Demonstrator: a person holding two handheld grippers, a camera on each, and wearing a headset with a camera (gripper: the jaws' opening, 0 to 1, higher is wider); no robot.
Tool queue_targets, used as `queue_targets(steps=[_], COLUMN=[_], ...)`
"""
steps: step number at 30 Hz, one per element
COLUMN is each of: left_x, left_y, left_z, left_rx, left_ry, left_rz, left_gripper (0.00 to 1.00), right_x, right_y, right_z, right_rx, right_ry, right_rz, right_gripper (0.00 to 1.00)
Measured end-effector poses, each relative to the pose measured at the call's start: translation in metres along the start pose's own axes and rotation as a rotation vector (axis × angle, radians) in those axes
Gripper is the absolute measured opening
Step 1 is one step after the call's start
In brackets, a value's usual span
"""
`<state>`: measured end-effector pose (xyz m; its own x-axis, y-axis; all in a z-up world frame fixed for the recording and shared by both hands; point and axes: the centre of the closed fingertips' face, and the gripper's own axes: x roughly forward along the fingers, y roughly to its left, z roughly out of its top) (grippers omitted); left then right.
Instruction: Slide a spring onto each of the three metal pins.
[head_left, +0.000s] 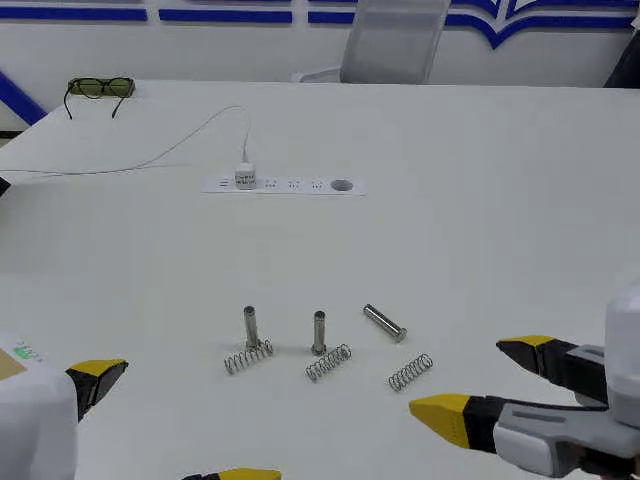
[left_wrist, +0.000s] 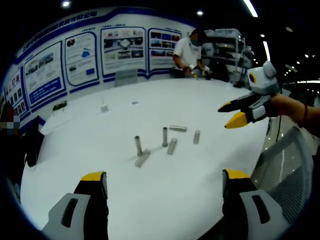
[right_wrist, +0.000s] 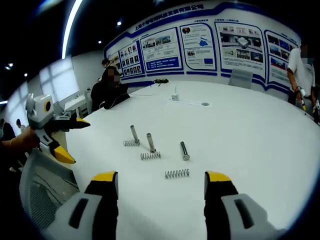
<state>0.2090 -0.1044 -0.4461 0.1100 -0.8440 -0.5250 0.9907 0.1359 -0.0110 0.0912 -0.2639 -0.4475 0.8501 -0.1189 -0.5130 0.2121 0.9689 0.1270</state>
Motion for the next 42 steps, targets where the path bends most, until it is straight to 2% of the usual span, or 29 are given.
queue_targets(steps=[4,15,24,34,42], left_x=[0.001,0.004,0.008,0.013,0.018], left_y=[0.0,0.0,-0.003,-0.003,-0.004], left_z=[-0.001,0.0,0.001,0.005,0.004], left_rx=[-0.001,-0.011,0.003,0.011,0.015], left_ry=[0.0,-0.019,-0.021,-0.041,-0.044], left_rz=[0.0,-0.001,-0.008,-0.012,-0.019], left_gripper=[0.96,0.95,0.95,0.95,0.96], right_x=[0.01,0.032,0.056,0.083,0.106], right_y=[-0.007,-0.022,-0.033,-0.046,-0.047], right_z=[0.007,0.017,0.023,0.026,0.021], right_rx=[-0.012,-0.04,-0.065,-0.107,-0.143], right_ry=[-0.003,-0.003,-0.005,0.017,0.037], right_rz=[0.003,-0.004,-0.005,-0.005,-0.001], right_gripper=[0.67,0.62,0.56,0.51,0.43])
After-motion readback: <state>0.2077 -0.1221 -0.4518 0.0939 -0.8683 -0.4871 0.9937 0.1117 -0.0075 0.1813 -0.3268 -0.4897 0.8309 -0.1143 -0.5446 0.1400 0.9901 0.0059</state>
